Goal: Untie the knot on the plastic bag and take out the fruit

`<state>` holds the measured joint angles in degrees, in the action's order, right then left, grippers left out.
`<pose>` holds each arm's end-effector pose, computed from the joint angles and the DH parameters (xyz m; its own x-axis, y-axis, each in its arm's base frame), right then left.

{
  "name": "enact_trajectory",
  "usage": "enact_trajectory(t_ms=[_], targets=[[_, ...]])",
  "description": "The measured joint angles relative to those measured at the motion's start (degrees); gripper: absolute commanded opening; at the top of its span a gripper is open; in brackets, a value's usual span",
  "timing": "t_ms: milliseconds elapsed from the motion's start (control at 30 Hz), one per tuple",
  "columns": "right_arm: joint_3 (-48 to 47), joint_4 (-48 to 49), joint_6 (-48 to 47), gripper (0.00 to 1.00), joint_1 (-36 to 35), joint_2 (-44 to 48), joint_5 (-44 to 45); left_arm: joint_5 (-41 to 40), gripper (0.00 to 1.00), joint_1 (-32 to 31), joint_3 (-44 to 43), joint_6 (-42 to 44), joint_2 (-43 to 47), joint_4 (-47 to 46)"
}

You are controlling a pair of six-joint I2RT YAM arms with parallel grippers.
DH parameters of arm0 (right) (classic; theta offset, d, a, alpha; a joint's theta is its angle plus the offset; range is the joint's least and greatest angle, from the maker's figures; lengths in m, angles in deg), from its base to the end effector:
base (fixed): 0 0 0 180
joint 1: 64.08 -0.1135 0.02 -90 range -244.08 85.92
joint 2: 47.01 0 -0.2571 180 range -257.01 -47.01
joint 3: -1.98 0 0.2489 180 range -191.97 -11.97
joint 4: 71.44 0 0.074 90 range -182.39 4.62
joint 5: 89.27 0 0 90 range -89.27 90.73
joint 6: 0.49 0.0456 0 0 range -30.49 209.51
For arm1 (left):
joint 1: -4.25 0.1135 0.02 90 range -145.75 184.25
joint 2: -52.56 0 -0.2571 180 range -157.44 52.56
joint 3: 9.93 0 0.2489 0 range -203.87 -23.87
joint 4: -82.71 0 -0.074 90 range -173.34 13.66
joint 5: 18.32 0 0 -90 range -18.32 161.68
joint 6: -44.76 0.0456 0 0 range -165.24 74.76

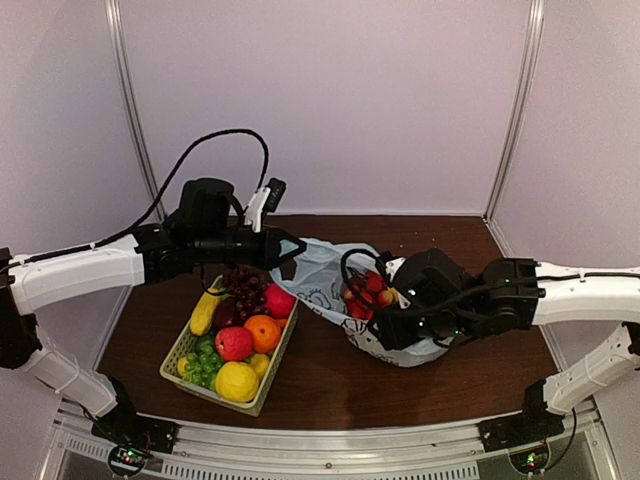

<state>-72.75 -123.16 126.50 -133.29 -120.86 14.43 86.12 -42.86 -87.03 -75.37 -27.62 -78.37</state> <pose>0.1067 0.2505 0.2725 -0.7344 -0.2874 -0.6149 -0.5175 0.8233 0.2333 0.2192 -0.2526 0.3092 -0.6556 -0.0084 -0.7550 0.6218 0.5613 -0.5462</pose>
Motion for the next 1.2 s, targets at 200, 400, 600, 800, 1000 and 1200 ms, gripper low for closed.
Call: enact_trajectory(t_ms=[200, 400, 600, 800, 1000, 1200], targets=[[-5.77, 2.47, -4.09, 0.52, 3.41, -6.05, 3.74, 1.05, 0.0, 0.04, 0.15, 0.0, 0.66, -0.9], [-10.58, 6.54, -9.44, 0.51, 8.61, -16.92, 6.19, 1.18, 0.0, 0.04, 0.31, -0.15, 0.63, -1.03], [-14.47, 12.66, -13.64, 0.52, 14.78, -26.05, 6.47, 1.03, 0.0, 0.04, 1.05, -1.2, 0.44, -1.01], [-18.82, 16.44, -16.13, 0.56, 18.91, -33.83, 4.87, 0.48, 0.0, 0.15, 1.05, -1.97, -0.74, -0.96], [-22.03, 18.93, -18.18, 0.62, 21.11, -39.87, 1.09, -0.31, 0.0, 0.15, 1.05, -2.21, -1.55, -0.52], [-25.59, 19.19, -19.91, 0.62, 21.55, -43.93, -0.35, -0.81, 0.0, 0.15, 1.01, -2.45, -2.05, -0.37]])
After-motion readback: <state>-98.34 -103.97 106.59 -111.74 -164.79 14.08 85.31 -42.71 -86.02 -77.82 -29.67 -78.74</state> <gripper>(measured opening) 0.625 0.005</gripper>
